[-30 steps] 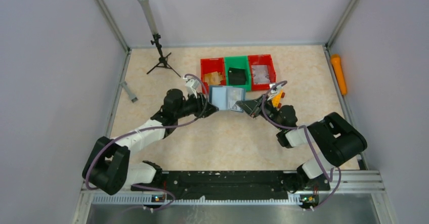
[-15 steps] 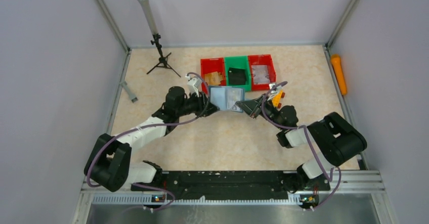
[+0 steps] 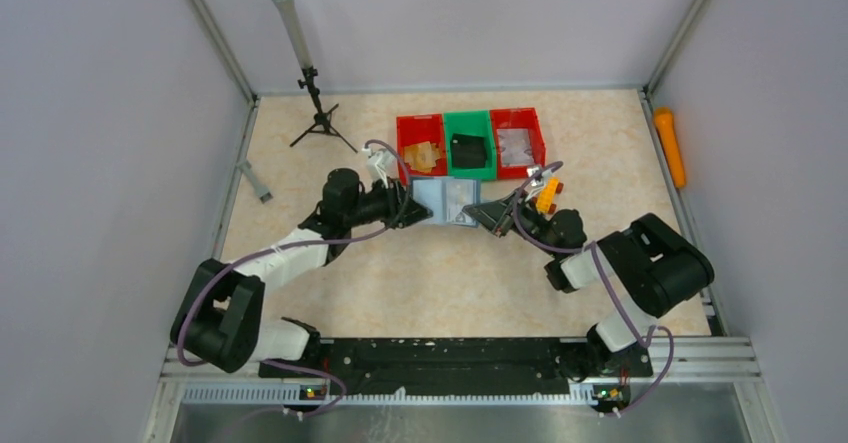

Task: Take the credit cards out of the card holder
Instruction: Remove the credit card from the card holder.

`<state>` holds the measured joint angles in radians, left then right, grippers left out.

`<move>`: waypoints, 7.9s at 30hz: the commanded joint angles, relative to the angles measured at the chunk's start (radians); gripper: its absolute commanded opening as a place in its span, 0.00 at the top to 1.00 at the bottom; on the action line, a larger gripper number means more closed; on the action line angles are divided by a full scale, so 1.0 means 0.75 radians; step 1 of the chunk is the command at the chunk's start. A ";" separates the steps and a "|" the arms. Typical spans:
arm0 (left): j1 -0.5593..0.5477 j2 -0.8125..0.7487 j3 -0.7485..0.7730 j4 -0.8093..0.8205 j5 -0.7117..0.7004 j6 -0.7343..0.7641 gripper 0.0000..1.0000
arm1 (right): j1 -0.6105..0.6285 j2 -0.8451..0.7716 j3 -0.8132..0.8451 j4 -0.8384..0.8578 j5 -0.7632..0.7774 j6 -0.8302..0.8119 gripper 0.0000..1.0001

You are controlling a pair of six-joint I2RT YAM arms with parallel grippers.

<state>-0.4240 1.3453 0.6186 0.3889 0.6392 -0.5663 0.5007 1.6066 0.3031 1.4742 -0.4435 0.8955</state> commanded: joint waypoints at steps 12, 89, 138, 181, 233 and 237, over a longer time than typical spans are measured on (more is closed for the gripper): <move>0.007 -0.308 -0.016 -0.269 -0.548 0.090 0.67 | -0.003 -0.093 0.044 -0.115 0.070 -0.058 1.00; -0.071 -0.006 0.004 0.186 -0.044 -0.057 0.80 | 0.069 -0.055 0.080 0.001 -0.023 -0.022 1.00; 0.048 0.233 0.002 0.563 0.315 -0.378 0.79 | 0.101 0.032 0.098 0.333 -0.183 0.152 1.00; 0.064 0.277 -0.012 0.695 0.442 -0.439 0.66 | 0.087 0.042 0.099 0.332 -0.175 0.171 1.00; 0.177 0.246 -0.037 0.623 0.438 -0.439 1.00 | 0.037 0.051 0.080 0.331 -0.157 0.212 1.00; 0.162 0.268 -0.039 0.717 0.472 -0.489 0.81 | 0.036 0.056 0.089 0.331 -0.165 0.219 1.00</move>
<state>-0.2962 1.5486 0.5999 0.8299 0.9798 -0.9051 0.5316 1.6478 0.3424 1.4654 -0.5438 1.0473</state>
